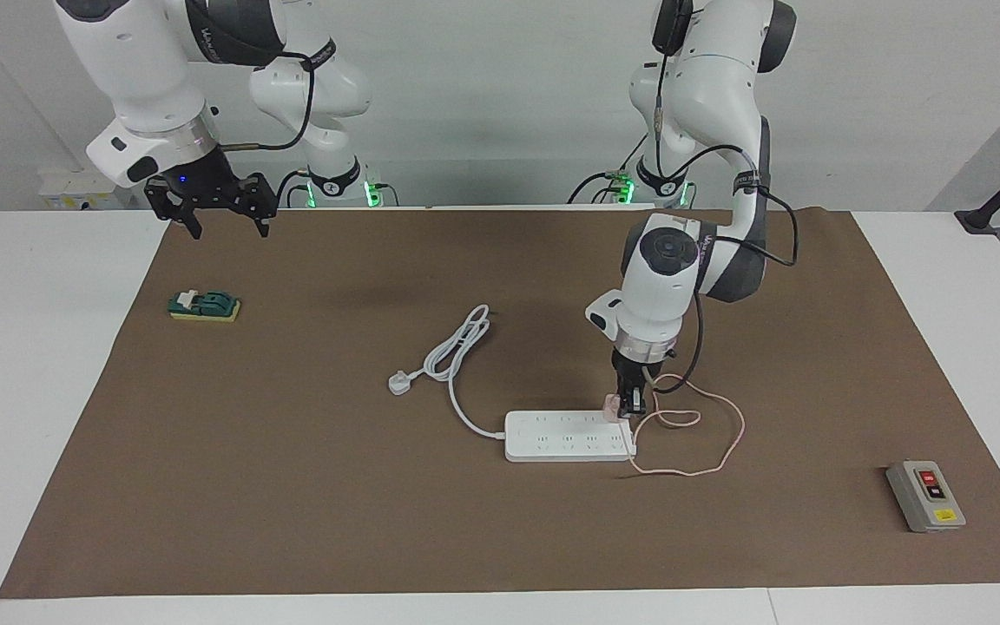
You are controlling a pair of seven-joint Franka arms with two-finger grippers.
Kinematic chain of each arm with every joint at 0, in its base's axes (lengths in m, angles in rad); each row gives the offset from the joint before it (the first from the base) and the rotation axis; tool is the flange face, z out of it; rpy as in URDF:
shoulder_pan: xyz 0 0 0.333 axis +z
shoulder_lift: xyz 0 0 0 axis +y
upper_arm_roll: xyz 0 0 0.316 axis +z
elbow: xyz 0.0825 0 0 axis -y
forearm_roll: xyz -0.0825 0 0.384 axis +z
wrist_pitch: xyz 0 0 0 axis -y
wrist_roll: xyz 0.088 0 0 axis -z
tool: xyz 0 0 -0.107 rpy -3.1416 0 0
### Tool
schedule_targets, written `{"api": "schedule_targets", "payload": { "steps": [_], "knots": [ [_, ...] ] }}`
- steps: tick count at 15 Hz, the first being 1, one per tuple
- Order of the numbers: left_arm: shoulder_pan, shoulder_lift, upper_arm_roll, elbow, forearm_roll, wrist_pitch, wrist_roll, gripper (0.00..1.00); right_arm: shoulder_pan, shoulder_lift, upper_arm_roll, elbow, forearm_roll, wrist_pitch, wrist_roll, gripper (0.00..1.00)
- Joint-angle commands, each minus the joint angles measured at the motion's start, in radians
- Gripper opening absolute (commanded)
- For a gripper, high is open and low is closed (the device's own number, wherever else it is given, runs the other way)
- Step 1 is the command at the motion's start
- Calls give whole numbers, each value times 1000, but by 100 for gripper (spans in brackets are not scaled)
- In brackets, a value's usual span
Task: Plug charger into power strip
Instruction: 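Push the charger prongs into the power strip socket with the left gripper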
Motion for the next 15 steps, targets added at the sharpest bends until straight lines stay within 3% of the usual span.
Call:
{"api": "schedule_targets", "payload": {
  "steps": [1, 11, 15],
  "knots": [
    [-16, -24, 11, -59, 20, -33, -65, 9, -15, -17, 11, -15, 24, 5, 3, 100],
    [-7, 56, -1, 78, -10, -169, -78, 9, -15, -17, 11, -15, 22, 5, 0, 100],
    [-9, 79, -1, 93, -9, -165, -78, 9, -15, -17, 11, -15, 22, 5, 0, 100]
  ]
}}
